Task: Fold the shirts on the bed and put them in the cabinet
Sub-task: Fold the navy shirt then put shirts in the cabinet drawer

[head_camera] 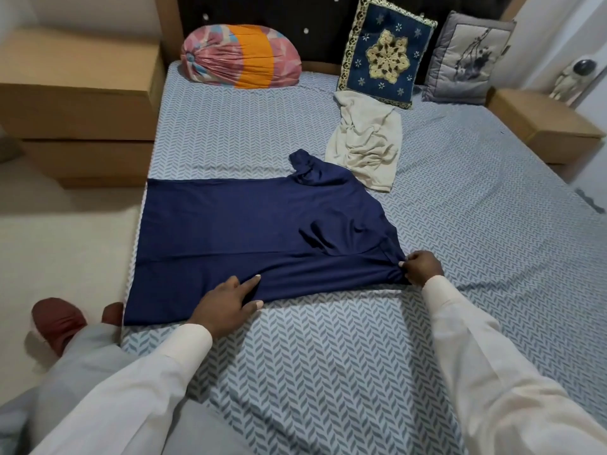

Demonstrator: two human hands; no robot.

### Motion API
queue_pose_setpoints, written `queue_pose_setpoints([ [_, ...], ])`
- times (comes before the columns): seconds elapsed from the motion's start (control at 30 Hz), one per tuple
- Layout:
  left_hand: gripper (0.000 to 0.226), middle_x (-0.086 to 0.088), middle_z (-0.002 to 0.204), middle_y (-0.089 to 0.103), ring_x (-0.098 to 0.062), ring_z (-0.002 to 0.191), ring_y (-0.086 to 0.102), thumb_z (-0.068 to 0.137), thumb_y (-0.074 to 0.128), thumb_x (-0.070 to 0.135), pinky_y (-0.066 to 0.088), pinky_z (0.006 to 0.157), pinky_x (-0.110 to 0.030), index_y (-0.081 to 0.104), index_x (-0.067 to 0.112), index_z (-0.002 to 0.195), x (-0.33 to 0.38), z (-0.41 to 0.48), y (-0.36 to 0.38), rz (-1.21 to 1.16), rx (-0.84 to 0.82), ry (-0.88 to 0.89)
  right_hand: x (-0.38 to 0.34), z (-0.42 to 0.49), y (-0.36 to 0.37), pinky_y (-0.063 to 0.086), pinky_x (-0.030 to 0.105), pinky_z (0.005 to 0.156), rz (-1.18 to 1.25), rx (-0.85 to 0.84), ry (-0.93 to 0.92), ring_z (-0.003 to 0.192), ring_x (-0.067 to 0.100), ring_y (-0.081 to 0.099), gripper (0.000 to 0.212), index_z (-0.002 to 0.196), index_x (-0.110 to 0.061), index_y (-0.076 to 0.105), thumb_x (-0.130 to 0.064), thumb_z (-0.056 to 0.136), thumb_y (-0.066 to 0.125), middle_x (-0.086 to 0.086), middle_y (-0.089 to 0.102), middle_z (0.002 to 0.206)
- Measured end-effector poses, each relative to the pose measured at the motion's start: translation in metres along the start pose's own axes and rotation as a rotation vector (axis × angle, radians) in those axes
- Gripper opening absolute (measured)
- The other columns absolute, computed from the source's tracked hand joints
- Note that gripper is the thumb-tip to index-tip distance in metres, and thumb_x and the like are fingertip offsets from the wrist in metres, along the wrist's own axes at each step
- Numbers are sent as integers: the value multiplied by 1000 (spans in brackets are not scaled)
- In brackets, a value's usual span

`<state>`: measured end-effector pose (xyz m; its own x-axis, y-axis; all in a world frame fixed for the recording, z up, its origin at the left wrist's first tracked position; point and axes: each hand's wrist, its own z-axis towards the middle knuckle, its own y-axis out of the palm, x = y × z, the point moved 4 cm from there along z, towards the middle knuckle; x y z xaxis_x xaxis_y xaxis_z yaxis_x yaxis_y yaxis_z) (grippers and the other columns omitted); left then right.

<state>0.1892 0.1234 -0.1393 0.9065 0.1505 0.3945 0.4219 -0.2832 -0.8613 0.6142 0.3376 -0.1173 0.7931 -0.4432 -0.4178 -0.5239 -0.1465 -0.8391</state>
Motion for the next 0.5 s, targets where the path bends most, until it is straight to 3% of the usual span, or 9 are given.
queue_pose_setpoints([
  [0.07,59,2,116,49,-21,109,54,98,37,60,46,82,-34,26,39,153,-5,-4,-2,-65,28,-26,-10,-15,-3,53,41,93,-41,49,-6,103,35,66,19,97,-19,67,-26,80,72,17,69,111],
  [0.13,54,-1,113,53,-24,104,55,98,34,55,48,83,-37,43,32,145,-12,-7,-12,-49,187,-33,-28,-32,-2,47,45,94,-128,150,-71,112,41,59,35,118,-16,57,-20,84,64,20,56,125],
  [0.2,56,-5,111,57,-28,99,56,92,31,50,49,82,-41,56,24,136,-25,-6,-26,63,347,-22,-57,-47,9,48,47,90,-109,221,-249,110,41,59,39,120,-14,53,-20,83,63,21,53,123],
  [0.27,51,-11,128,57,-35,116,54,93,44,41,47,92,-47,56,20,137,-43,1,-35,167,400,-32,-92,-62,32,51,43,87,-85,140,-503,103,36,62,35,115,-16,57,-22,83,67,17,62,114],
  [0.37,54,-13,145,47,-37,139,37,96,54,30,31,111,-52,43,18,148,-75,13,-47,257,339,-116,-137,-90,80,53,39,82,-107,-149,-787,89,26,65,24,107,-20,64,-22,84,71,5,68,94],
  [0.5,49,-11,129,53,-33,119,49,94,56,42,37,102,-44,49,18,136,-113,19,-75,345,271,-237,-159,-113,119,50,34,75,-247,-306,-891,85,19,61,24,107,-26,63,-29,85,72,-4,60,92],
])
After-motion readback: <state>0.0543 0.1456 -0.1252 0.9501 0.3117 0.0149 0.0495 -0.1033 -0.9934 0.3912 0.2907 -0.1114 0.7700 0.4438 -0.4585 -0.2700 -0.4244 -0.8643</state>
